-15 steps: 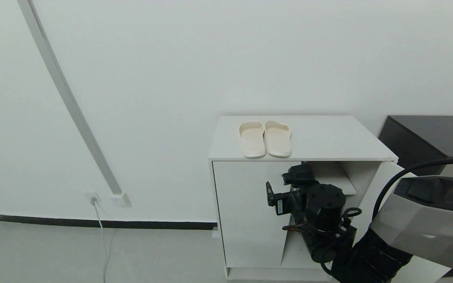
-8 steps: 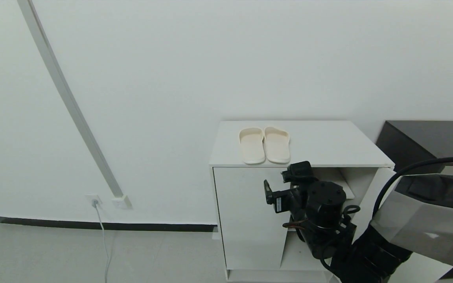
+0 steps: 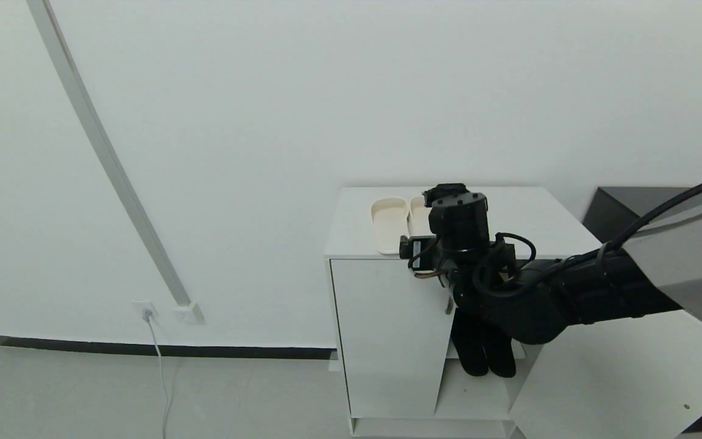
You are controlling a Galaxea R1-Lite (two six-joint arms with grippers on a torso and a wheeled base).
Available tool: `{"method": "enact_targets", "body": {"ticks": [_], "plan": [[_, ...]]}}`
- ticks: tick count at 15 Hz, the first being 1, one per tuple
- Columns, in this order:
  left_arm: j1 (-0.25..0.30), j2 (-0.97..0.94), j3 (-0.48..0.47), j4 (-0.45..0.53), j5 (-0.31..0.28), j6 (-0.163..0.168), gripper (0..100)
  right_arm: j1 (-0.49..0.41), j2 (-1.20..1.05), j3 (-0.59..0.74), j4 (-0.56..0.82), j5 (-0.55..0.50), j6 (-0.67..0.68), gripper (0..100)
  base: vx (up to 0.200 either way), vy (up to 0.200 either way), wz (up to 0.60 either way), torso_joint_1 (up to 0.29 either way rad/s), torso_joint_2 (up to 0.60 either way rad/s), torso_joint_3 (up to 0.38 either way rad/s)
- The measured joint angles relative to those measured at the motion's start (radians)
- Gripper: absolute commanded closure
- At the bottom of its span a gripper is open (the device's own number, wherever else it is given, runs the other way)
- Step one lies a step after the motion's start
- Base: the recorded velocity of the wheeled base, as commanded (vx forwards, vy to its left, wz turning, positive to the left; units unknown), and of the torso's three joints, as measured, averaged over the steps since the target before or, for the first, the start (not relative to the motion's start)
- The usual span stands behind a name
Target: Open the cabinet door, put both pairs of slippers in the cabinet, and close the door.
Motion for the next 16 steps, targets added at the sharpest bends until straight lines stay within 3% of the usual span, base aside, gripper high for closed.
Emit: {"method": "enact_targets", "body": {"ticks": [2,14,16], "plan": [[0.0,0.0,0.0,0.001,-0.001,0.001,100,-0.002,-0.005,-0.035,0.006,-0.01,0.004,0,0.0,0.0,0.0,0.0,0.0,0.0],[0.0,0.0,0.0,0.001,-0.001,0.002,100,0.027,0.036,-0.016,0.001,-0.007,0.007,0,0.2,0.0,0.0,0.001,0.0,0.001],[0.0,0.0,0.0,0.001,0.0,0.001,100,0.029,0.05,-0.008,-0.001,-0.002,0.008,0,0.0,0.0,0.0,0.0,0.0,0.0]]}}
